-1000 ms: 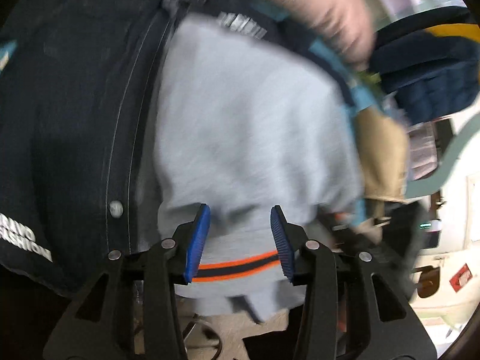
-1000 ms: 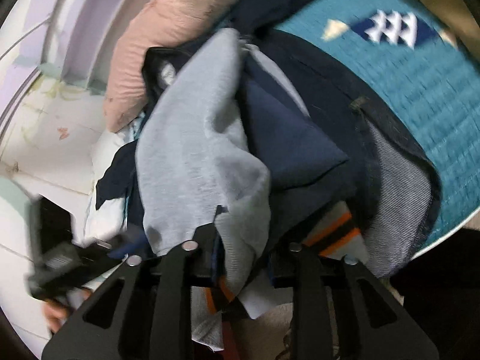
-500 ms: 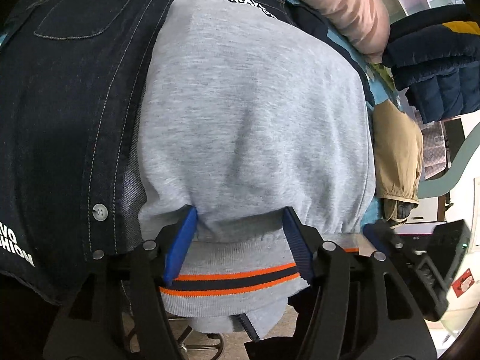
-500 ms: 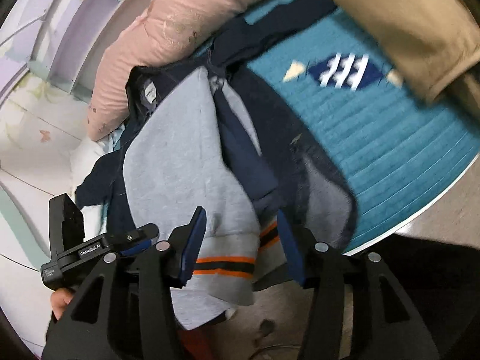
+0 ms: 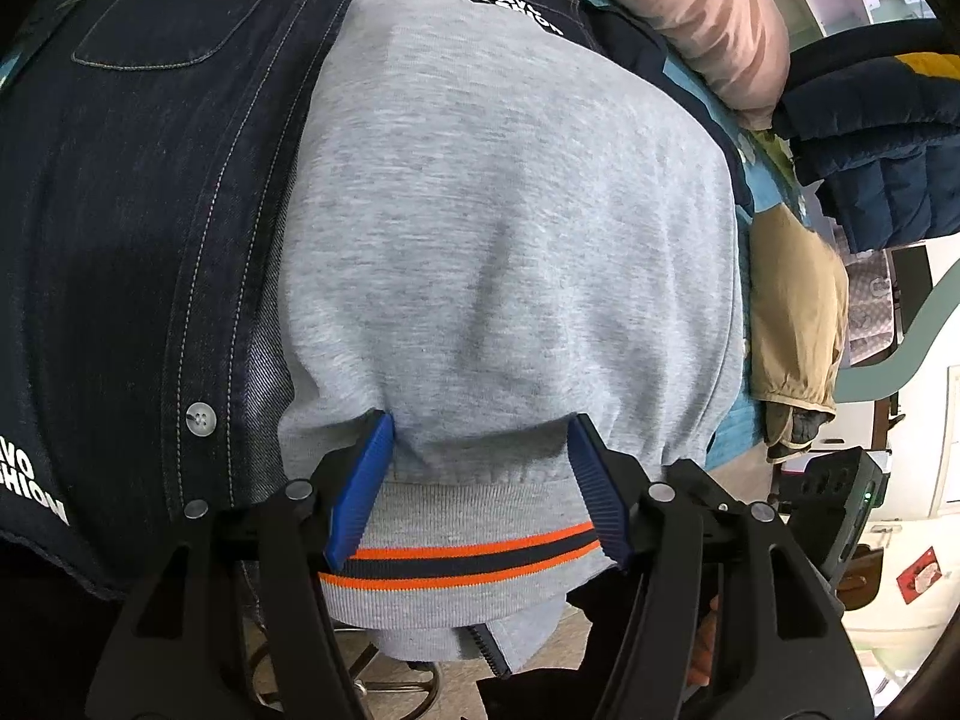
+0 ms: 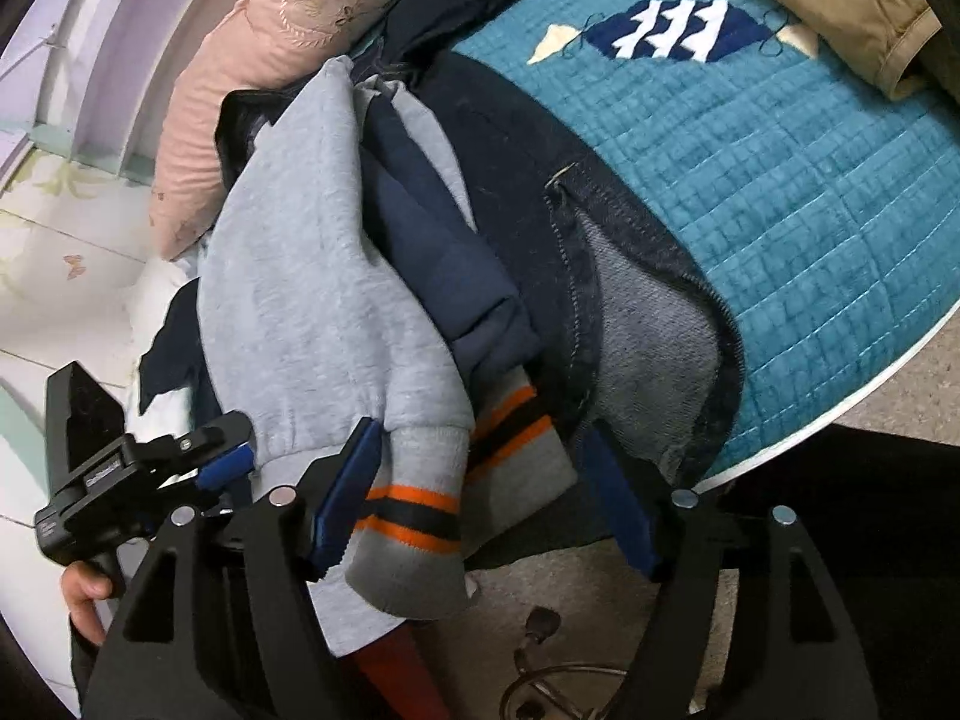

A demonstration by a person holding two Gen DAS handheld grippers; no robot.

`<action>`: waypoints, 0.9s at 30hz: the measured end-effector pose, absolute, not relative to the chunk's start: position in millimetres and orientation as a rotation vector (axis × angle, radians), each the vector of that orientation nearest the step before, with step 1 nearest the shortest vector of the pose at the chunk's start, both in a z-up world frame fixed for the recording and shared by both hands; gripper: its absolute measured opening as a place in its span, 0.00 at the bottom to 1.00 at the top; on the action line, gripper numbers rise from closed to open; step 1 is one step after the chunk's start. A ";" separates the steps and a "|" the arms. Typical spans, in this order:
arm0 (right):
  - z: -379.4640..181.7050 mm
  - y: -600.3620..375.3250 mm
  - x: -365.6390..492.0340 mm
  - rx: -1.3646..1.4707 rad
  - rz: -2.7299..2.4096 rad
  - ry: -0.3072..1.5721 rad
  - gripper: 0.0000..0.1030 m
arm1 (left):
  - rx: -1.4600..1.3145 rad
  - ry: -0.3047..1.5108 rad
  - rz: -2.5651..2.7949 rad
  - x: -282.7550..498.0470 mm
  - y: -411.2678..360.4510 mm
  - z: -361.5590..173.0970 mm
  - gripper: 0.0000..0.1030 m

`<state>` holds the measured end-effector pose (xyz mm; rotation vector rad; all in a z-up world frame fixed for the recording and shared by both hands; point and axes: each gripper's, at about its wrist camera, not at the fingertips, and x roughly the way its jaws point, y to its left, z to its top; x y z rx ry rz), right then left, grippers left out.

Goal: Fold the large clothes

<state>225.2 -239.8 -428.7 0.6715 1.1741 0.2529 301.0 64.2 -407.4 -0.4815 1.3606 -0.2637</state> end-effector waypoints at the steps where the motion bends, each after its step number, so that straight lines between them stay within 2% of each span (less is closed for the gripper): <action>1: -428.1 -238.7 225.0 0.660 0.258 1.179 0.57 | -0.480 1.362 -0.265 301.3 63.8 -407.5 0.60; 4: -430.7 -239.6 224.7 0.689 0.278 1.191 0.51 | -0.481 1.367 -0.271 302.7 62.4 -407.6 0.62; 8: -429.5 -239.0 224.0 0.678 0.291 1.191 0.36 | -0.476 1.374 -0.273 304.4 60.7 -408.0 0.63; 10: -421.8 -235.8 221.8 0.653 0.286 1.175 0.34 | -0.469 1.377 -0.280 305.1 60.2 -408.0 0.63; 14: -436.3 -242.7 226.0 0.754 0.288 1.194 0.39 | -0.471 1.390 -0.305 308.0 61.6 -408.9 0.63; 18: -407.4 -227.7 219.3 0.640 0.277 1.167 0.39 | -0.461 1.403 -0.323 310.9 63.4 -409.9 0.64; 23: -404.2 -222.5 219.5 0.579 0.237 1.176 0.36 | -0.469 1.410 -0.343 313.4 64.7 -411.5 0.65; 27: -401.5 -212.6 226.4 0.562 0.255 1.176 0.44 | -0.482 1.411 -0.359 314.4 67.3 -412.7 0.68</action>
